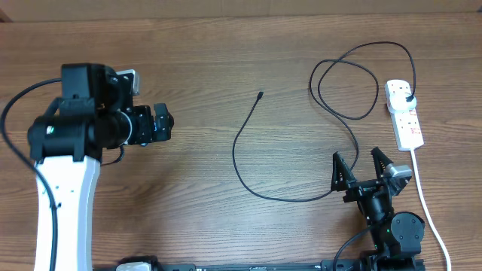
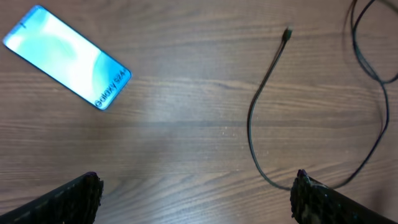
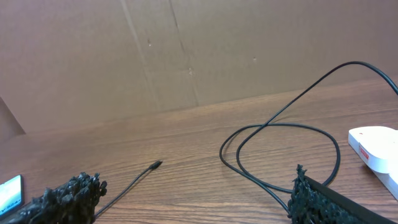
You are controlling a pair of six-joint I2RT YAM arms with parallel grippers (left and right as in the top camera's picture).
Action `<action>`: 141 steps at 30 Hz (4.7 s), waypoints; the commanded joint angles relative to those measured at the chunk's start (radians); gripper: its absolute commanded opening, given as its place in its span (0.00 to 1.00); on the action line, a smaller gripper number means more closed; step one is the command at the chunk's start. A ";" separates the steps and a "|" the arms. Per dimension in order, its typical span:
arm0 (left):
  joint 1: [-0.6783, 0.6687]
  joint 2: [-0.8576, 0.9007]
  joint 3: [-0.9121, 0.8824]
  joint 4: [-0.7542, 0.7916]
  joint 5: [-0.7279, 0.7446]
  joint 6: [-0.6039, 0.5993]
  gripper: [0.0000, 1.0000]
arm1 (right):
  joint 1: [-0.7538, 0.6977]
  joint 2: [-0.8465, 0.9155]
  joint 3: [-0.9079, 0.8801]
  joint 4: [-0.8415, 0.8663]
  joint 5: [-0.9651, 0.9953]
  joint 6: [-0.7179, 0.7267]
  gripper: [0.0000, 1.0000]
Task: Plug charger to phone and switch on socket
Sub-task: 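Move the left gripper forward over the Galaxy phone, then close the left gripper on the phone's long edges, then lift the phone with the left gripper and carry it rightward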
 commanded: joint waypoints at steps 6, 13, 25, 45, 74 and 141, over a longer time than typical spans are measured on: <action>-0.008 0.063 0.021 0.055 -0.024 -0.183 0.90 | -0.005 -0.008 -0.011 0.004 0.009 -0.002 1.00; -0.006 0.063 0.066 0.057 -0.225 -0.358 0.90 | -0.005 -0.008 -0.011 0.004 0.009 -0.002 1.00; 0.014 0.180 0.066 0.060 -0.375 -0.564 0.91 | -0.005 -0.008 -0.011 0.004 0.009 -0.002 1.00; 0.092 0.586 0.066 0.285 -0.375 -0.658 1.00 | -0.005 -0.008 -0.011 0.004 0.009 -0.002 1.00; 0.124 0.800 0.065 0.397 -0.335 -0.726 1.00 | -0.005 -0.008 -0.011 0.004 0.009 -0.002 1.00; -0.257 0.838 0.064 0.304 -0.259 -0.441 0.86 | -0.005 -0.008 -0.011 0.004 0.009 -0.002 1.00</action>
